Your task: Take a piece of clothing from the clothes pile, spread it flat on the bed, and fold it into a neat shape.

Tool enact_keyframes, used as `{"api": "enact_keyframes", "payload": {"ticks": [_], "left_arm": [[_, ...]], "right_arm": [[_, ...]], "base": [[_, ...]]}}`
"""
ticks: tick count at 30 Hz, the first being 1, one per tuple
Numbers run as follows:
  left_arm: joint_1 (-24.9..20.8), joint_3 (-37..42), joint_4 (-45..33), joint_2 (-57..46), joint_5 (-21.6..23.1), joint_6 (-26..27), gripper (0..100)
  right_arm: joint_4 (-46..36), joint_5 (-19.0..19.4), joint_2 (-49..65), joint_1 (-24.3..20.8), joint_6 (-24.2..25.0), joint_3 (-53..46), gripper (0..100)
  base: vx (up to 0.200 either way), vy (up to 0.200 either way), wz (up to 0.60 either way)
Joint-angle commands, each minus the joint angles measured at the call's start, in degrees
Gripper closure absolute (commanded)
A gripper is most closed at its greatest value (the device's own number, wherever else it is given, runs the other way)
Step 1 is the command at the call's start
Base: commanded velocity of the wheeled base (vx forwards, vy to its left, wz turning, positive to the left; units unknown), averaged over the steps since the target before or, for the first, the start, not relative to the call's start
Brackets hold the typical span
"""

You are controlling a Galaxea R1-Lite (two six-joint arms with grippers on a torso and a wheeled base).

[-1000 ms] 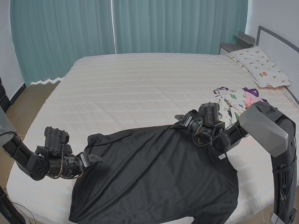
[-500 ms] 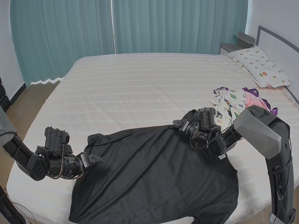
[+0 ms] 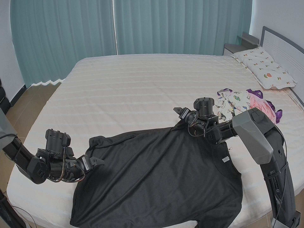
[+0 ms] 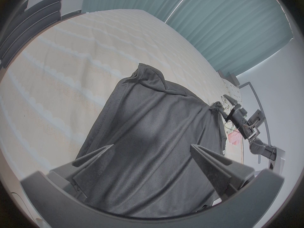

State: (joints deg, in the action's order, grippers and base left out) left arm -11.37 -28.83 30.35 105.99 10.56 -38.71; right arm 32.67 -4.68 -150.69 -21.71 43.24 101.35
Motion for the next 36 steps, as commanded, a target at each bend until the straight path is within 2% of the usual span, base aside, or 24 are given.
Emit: {"api": "enact_keyframes", "payload": {"ticks": [1,4,11,16,20,24,25,26,31,36], "left_arm": [[-0.05,0.0,0.06,0.1,-0.01,-0.05,0],[-0.05,0.0,-0.03,0.01,-0.01,-0.05,0],[-0.05,0.0,0.06,-0.16,-0.01,-0.14,0],[0.04,-0.09,0.14,-0.25,-0.01,-0.23,0],[1.09,-0.96,4.54,-0.25,-0.27,-2.25,0],[2.5,-2.99,10.43,0.19,-1.42,-3.75,0],[2.5,-2.99,10.43,0.19,-1.42,-3.75,0],[2.58,-5.27,10.6,1.33,-2.21,-3.66,0],[3.46,-14.24,10.69,10.21,-7.13,-3.48,0],[4.52,-21.09,9.28,16.18,-7.74,-2.78,0]], "right_arm": [[-4.28,0.37,-5.41,1.5,-0.96,13.24,0],[2.13,1.34,-6.64,1.32,-1.58,13.24,0],[7.06,0.02,-7.34,1.76,-5.36,13.24,0],[4.51,-1.38,-3.03,2.38,-5.45,11.24,0],[4.59,-3.14,2.42,3.08,-6.33,0.95,0],[6.53,-3.49,9.71,3.43,-6.68,-15.04,0],[6.53,-3.49,9.71,3.43,-6.68,-15.04,0],[9.69,-3.4,11.91,3.43,-6.41,-20.67,0],[20.68,-3.49,16.57,3.87,-6.68,-36.75,0],[26.13,-3.67,19.12,5.36,-5.8,-47.39,0]], "base": [[0.0,0.0,0.0],[0.0,0.0,0.0],[0.0,0.0,0.0],[0.0,0.0,0.0],[0.0,0.0,0.0],[0.0,0.0,0.0],[0.0,0.0,0.0],[0.0,0.0,0.0],[0.0,0.0,0.0],[0.0,0.0,0.0]]}}
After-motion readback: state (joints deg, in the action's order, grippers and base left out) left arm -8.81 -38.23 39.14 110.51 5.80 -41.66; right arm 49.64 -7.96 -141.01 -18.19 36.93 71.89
